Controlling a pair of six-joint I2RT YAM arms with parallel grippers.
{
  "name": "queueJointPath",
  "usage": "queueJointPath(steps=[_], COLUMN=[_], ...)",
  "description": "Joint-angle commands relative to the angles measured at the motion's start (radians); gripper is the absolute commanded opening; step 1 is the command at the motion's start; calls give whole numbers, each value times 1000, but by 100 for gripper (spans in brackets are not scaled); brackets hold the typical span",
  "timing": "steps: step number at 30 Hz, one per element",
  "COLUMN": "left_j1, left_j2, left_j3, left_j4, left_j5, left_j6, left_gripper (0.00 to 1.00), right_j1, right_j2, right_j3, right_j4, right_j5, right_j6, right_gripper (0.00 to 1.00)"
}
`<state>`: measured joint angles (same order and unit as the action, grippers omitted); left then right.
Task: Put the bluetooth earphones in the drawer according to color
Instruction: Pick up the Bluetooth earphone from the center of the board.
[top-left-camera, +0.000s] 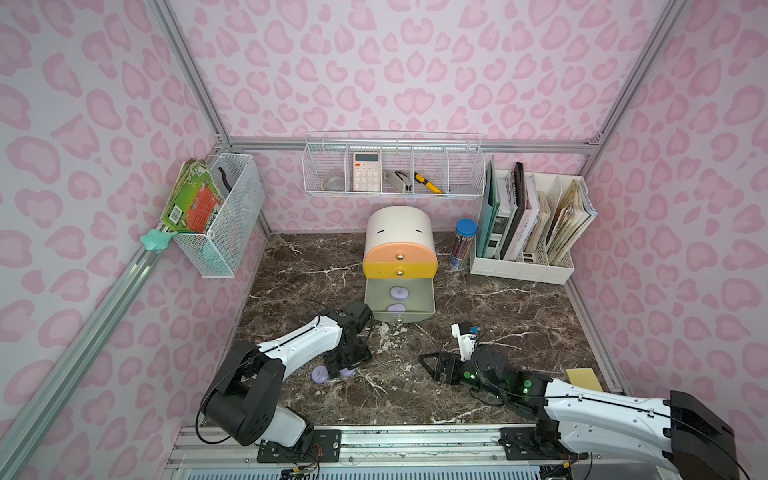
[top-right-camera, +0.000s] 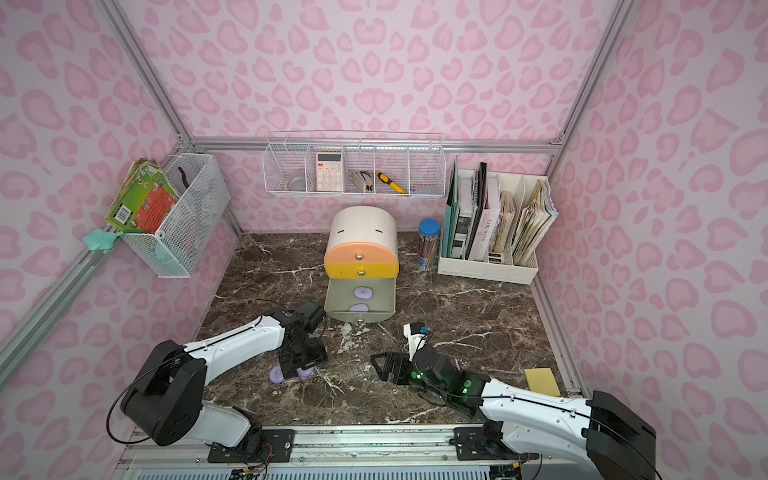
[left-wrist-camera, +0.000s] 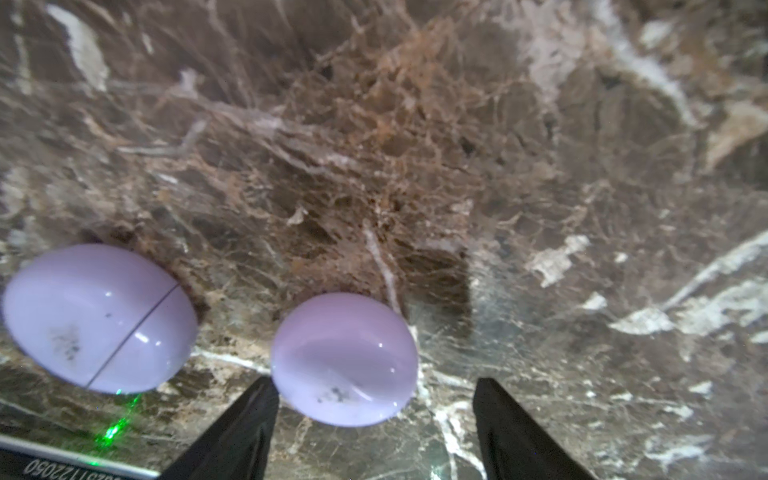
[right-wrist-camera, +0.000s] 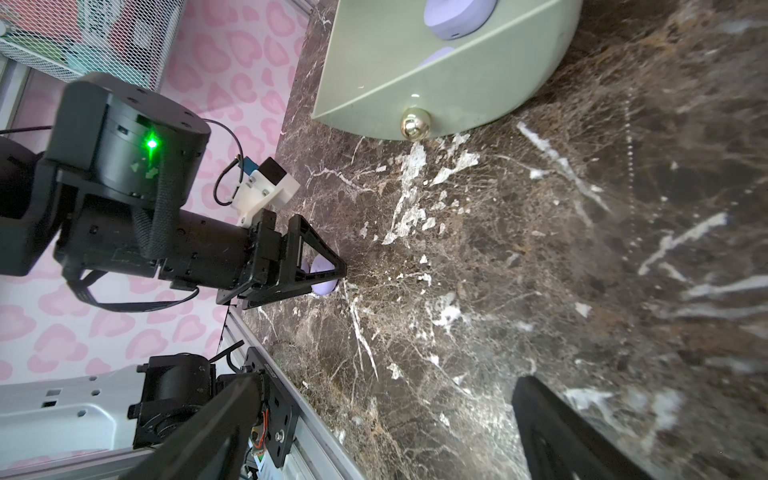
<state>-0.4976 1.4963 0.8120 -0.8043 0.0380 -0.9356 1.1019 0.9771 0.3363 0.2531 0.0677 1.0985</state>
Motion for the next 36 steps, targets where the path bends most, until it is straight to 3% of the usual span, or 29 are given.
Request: queueJointPath(steps=[1,8,18,25,30,36], left_j1=[1,2,25,40,43,39], left_j2=[22,33,73,77,75,-3], left_j3=[-5,-17,14,20,31,45], left_j4=[23,27,23,22,14,-14], left_j5=[13,-18,-30,-38,-43,-55], left_j6=[15,18,40,55,69,96], left_gripper=[74,66,66,58,43,43], right_j1=[0,0,0,-1,0,1], right_j2=[-10,-21,-14,-18,-15,-12], right_j3=[-6,-11,-10,-14,-16,-17], right_j4=[7,3,10,12,16,23], right_j5=[14,19,14,14,14,14], right_j6=[6,12,9,11,12,12], right_gripper=[99,99,99,99,98,98])
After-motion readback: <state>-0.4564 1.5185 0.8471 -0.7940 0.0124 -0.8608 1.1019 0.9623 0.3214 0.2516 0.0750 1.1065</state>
